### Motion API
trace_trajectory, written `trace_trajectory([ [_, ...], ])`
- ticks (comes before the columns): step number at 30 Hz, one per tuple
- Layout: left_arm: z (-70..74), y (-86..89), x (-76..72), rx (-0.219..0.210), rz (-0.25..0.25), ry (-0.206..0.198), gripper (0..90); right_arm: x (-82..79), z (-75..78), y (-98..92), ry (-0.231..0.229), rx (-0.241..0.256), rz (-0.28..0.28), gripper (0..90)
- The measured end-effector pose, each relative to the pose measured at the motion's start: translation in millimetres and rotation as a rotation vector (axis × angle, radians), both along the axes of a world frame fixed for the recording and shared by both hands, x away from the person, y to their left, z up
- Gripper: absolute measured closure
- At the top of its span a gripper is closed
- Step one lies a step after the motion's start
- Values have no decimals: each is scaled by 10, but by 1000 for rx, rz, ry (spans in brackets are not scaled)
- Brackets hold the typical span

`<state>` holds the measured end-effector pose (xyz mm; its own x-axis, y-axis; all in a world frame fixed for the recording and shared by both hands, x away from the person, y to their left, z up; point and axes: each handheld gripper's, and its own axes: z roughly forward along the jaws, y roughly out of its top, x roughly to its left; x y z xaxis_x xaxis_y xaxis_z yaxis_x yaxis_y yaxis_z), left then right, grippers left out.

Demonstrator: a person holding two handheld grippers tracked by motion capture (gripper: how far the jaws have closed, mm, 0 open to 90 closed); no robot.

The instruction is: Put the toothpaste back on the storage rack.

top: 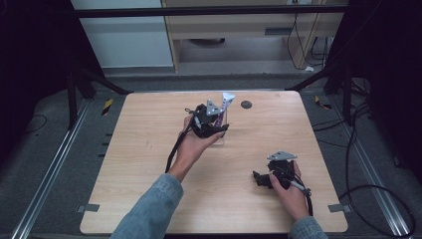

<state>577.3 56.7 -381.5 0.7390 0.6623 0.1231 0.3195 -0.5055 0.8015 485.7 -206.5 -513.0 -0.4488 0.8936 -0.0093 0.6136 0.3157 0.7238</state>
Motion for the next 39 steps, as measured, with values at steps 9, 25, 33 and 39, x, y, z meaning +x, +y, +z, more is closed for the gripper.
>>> trace_trajectory([
  [9, 29, -71, -106, 18, -28, 48, 185, 0, 0, 0, 0, 0, 0, 3],
  [25, -7, 40, -308, 11, -33, 89, 41, -2, 3, 3, 5, 3, -4, 3],
  [33, -38, 292, -367, 6, -6, 72, 24, -2, 3, 3, 4, 4, -4, 3],
  [39, -58, 465, -391, 14, 7, 68, 28, -3, 3, 3, 5, 3, -4, 3],
])
